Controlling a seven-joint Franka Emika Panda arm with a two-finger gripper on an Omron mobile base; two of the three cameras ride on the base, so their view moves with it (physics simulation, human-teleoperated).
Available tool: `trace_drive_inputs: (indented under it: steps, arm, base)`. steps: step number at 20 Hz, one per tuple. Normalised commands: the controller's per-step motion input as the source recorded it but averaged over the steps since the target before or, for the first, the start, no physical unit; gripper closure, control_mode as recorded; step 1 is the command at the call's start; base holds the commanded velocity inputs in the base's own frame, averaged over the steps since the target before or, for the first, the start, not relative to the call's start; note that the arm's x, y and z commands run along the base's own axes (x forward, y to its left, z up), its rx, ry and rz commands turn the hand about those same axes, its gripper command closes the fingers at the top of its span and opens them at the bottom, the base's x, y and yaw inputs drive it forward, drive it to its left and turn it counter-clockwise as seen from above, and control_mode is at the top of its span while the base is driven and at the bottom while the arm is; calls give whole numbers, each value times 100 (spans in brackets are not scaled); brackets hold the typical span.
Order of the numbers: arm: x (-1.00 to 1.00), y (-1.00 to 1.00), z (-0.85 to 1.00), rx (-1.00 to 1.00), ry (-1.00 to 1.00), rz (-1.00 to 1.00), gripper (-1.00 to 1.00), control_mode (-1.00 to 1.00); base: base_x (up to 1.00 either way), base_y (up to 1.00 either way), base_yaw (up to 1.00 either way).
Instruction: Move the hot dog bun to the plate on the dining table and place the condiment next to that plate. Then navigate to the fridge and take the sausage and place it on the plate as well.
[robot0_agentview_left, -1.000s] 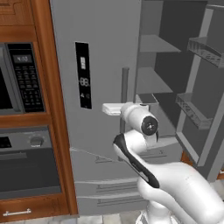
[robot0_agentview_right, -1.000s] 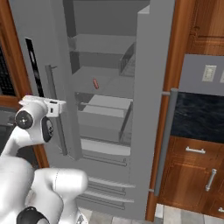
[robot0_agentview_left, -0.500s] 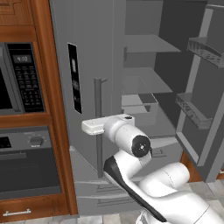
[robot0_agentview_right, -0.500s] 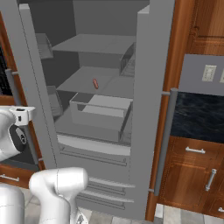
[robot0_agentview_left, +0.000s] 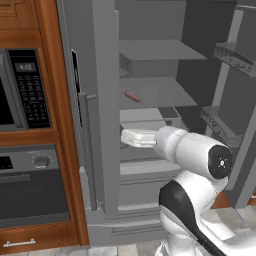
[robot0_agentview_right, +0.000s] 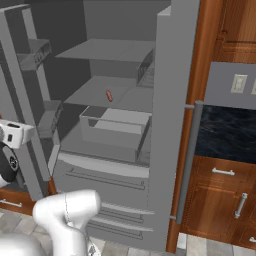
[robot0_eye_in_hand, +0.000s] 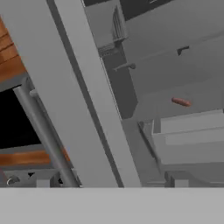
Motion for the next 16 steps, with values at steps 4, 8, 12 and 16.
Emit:
trace_drive_inputs:
  steps: [4,8,12,16]
  arm:
    - [-31,-100,29,31,0,0,-100,-100]
    - [62,-81,-9,22,13,0,-100,-100]
    - [100,-10,-34,8,14,0,-100,-100]
    - [95,40,-59,0,2,0,-100,-100]
  base:
    - [0,0,0]
    - [0,0,0]
    - [0,0,0]
    - [0,0,0]
